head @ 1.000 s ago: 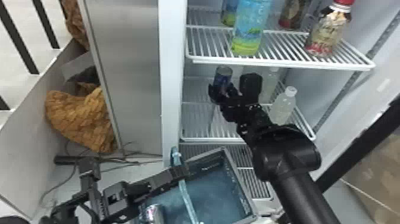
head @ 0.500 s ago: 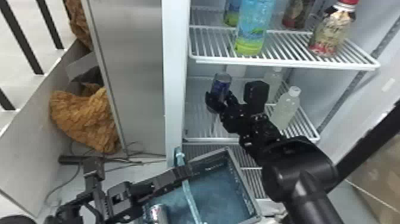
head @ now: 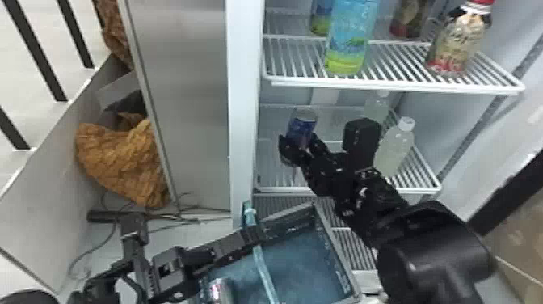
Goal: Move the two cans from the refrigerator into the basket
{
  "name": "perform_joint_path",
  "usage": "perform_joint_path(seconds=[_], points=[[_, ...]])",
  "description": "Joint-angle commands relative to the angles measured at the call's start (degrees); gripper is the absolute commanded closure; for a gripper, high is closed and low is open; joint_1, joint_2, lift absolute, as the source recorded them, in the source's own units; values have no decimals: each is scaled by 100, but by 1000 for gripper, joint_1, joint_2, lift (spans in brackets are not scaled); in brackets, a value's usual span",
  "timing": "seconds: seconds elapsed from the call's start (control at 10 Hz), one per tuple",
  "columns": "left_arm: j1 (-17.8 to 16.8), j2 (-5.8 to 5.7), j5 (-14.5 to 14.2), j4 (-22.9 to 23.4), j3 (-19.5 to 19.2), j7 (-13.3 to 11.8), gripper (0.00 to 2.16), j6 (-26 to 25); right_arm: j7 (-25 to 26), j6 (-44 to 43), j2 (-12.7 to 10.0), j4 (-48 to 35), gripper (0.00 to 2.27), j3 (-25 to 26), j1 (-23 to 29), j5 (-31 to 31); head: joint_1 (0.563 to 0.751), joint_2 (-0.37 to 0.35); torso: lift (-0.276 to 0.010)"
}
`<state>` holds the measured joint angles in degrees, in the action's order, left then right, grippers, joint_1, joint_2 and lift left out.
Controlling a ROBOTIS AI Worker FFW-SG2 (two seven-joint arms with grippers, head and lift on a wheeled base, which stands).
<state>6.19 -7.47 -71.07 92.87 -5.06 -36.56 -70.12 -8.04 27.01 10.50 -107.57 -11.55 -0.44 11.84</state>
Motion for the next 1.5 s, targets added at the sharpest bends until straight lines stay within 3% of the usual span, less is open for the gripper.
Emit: perform_joint_path(seconds=[0.0,0.7,1.4], points=[[0,0,0,2,-8,0,1210,-5,-31,266,75,-556,1283,93,354,107,695,-100,-219],[56,17,0,2,-42,0,1210,9,-225,1278,189,-2567,1283,733,1802,221,695,-128,-219],[84,35,0,2,-77,0,1210,9,-743,2417,171,-3622,1283,1075,2941,358,695,-140,-219]])
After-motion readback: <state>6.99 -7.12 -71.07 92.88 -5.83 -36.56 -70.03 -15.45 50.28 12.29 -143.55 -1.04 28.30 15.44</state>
